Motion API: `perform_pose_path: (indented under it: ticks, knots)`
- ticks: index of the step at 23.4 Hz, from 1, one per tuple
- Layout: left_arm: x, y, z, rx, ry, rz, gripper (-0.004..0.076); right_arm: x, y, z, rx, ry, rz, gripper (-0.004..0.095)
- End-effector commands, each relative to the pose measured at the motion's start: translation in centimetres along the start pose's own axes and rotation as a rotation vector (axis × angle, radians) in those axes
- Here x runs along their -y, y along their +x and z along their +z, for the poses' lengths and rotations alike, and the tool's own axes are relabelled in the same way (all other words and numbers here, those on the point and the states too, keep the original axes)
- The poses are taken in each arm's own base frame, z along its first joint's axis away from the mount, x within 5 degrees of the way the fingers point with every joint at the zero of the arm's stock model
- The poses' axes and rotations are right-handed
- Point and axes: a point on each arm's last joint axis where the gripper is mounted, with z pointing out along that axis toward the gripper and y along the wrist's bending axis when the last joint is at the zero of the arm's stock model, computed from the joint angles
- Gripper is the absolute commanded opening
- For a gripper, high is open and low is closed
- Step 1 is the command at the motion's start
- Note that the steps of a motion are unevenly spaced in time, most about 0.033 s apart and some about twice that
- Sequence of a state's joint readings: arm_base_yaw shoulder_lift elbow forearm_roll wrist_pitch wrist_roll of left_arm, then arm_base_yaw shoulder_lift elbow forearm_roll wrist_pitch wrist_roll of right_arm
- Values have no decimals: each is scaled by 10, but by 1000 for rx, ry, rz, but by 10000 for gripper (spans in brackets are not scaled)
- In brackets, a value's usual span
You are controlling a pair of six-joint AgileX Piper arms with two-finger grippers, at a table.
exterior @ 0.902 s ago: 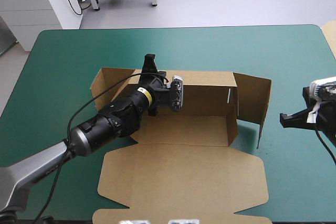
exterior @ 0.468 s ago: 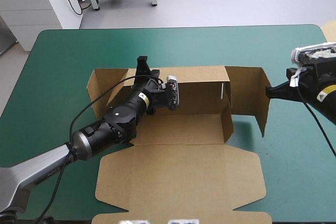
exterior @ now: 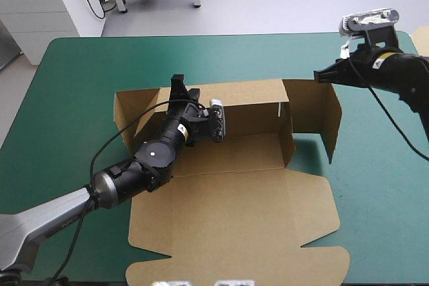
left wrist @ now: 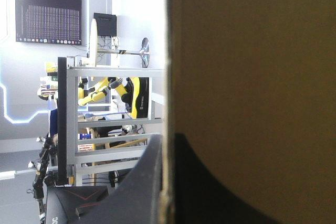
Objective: Fold the box
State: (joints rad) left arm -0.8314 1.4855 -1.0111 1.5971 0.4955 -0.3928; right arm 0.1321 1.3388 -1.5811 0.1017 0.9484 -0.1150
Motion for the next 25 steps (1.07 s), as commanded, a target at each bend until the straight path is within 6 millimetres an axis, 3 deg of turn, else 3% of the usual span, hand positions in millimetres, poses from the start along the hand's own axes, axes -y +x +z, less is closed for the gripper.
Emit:
perform_pose_path:
  ticks: [1,9,13,18,25]
  knots:
    - [-13,2,-12,6,-63,-12,-8,2,-22,-3,86,-1,0,-21]
    - [-12,3,-12,-3,-65,-38,-8,2,-40,43,-4,-62,28,-21]
    - [-12,3,-12,-3,-65,-38,-8,4,-47,81,-100,-87,66,-21]
    - [-12,3,-12,-1,-64,-40,-8,3,-32,129,-253,-137,123,-21]
    - [-12,4,-12,-6,-66,-36,-8,0,-6,146,-421,-177,132,-21]
